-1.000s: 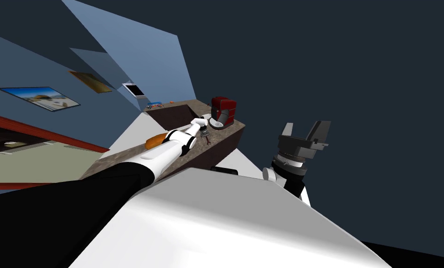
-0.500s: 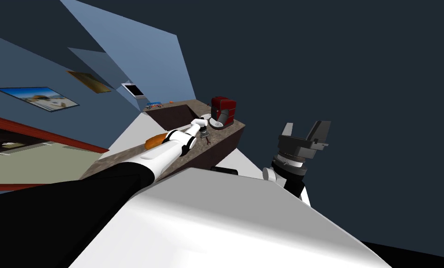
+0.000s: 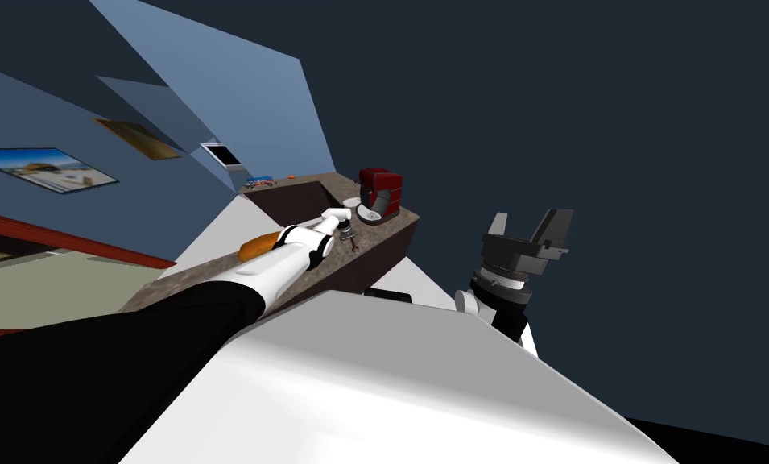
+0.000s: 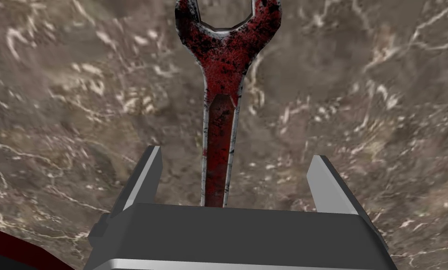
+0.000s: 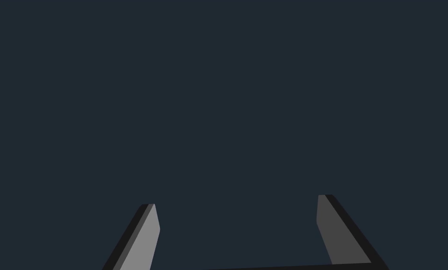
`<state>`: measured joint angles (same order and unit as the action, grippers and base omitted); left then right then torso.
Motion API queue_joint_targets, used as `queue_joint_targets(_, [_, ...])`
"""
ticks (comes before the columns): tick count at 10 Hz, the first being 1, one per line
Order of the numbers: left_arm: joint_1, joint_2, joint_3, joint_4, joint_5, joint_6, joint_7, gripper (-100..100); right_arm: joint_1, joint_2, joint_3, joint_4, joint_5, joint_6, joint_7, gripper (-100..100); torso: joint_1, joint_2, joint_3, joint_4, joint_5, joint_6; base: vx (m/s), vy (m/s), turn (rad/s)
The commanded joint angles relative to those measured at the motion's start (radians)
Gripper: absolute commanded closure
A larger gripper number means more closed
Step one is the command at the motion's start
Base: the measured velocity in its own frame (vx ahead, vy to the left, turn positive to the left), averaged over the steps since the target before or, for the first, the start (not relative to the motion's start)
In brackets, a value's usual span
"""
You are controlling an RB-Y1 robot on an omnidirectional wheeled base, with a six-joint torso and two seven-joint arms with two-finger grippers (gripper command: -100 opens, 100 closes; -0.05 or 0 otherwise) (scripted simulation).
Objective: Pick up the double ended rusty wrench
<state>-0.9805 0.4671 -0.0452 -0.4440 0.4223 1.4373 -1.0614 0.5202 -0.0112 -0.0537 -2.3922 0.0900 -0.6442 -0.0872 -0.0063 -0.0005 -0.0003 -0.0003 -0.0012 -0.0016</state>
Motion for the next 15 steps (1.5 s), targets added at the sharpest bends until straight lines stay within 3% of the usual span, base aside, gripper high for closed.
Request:
queue_joint_targets(1, [0.032, 0.018, 0.015, -0.029, -0.001, 0.004, -0.020, -100, 0.000, 0.000, 0.000, 0.000, 0.000, 0.000, 0.000, 0, 0.000, 0.000, 0.000, 0.000, 0.000, 0.000, 0.023, -0.087, -0.017])
queue_joint_targets(2, [0.043, 0.036, 0.030, -0.020, -0.001, -0.006, -0.045, -100, 0.000, 0.000, 0.000, 0.000, 0.000, 0.000, 0.000, 0, 0.000, 0.000, 0.000, 0.000, 0.000, 0.000, 0.020, -0.071, -0.021])
queue_joint_targets(4, [0.043, 0.036, 0.030, -0.020, -0.001, -0.006, -0.045, -100, 0.000, 0.000, 0.000, 0.000, 0.000, 0.000, 0.000, 0, 0.002, 0.000, 0.000, 0.000, 0.000, 0.000, 0.011, -0.039, -0.005])
queue_joint_targets(5, [0.066, 0.071, 0.061, -0.004, -0.003, -0.024, -0.093, -100, 0.000, 0.000, 0.000, 0.000, 0.000, 0.000, 0.000, 0, 0.004, 0.001, 0.000, 0.000, 0.001, 0.000, 0.029, -0.081, -0.067])
queue_joint_targets(11, [0.071, 0.088, 0.075, 0.017, -0.004, -0.042, -0.121, -100, 0.000, 0.000, 0.000, 0.000, 0.000, 0.000, 0.000, 0, 0.004, 0.001, 0.001, 0.000, 0.001, 0.000, 0.009, -0.038, -0.009])
queue_joint_targets(12, [0.072, 0.088, 0.075, 0.014, -0.003, -0.039, -0.120, 100, 0.000, 0.000, 0.000, 0.000, 0.000, 0.000, 0.000, 0, 0.005, 0.001, 0.001, 0.000, 0.001, 0.000, 0.000, 0.000, 0.000])
queue_joint_targets(15, [0.072, 0.088, 0.075, 0.014, -0.004, -0.039, -0.121, 100, 0.000, 0.000, 0.000, 0.000, 0.000, 0.000, 0.000, 0, 0.006, 0.002, 0.001, 0.000, 0.001, 0.000, 0.001, -0.001, -0.004])
